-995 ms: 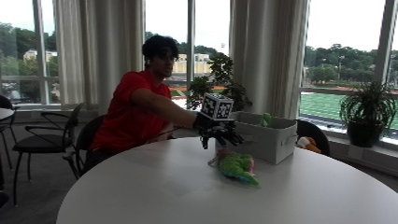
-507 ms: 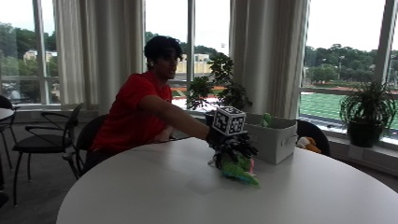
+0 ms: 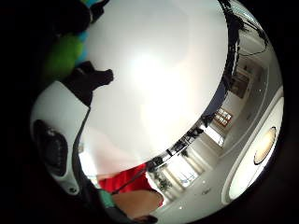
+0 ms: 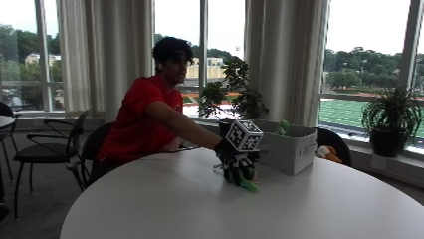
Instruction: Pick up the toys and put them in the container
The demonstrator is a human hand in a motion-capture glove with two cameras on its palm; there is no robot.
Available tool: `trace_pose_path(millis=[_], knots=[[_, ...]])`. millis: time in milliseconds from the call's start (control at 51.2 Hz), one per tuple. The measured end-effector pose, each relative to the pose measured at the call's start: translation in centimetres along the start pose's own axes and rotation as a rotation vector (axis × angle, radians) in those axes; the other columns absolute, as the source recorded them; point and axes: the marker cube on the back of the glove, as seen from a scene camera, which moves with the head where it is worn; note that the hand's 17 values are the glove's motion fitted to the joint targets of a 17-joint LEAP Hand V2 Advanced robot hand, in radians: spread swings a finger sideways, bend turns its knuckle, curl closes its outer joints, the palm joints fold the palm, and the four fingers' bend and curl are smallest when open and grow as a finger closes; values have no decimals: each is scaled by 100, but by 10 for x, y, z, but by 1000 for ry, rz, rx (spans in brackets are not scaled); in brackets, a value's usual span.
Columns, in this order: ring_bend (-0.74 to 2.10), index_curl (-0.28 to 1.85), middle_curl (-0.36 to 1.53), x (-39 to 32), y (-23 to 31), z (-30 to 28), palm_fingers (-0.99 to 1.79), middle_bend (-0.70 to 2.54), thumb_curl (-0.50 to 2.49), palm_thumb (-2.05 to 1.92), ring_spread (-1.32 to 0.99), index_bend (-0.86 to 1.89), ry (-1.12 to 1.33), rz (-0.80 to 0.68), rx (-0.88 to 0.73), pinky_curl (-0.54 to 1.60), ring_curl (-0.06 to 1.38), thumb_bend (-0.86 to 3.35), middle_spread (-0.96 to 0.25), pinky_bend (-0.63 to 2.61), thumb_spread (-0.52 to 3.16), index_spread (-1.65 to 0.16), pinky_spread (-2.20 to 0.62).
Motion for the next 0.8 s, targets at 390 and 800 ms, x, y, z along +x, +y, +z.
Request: trace_pose_path(millis=[390,800], knots=[[82,47,39,33,62,-24,121,67,62,67,-44,66,-103,-15,329,31,53,25,-35,101,72,-43,-43],[103,71,54,23,136,-137,118,89,78,65,-45,75,-116,-56,585,40,57,22,-33,106,19,-40,-44]])
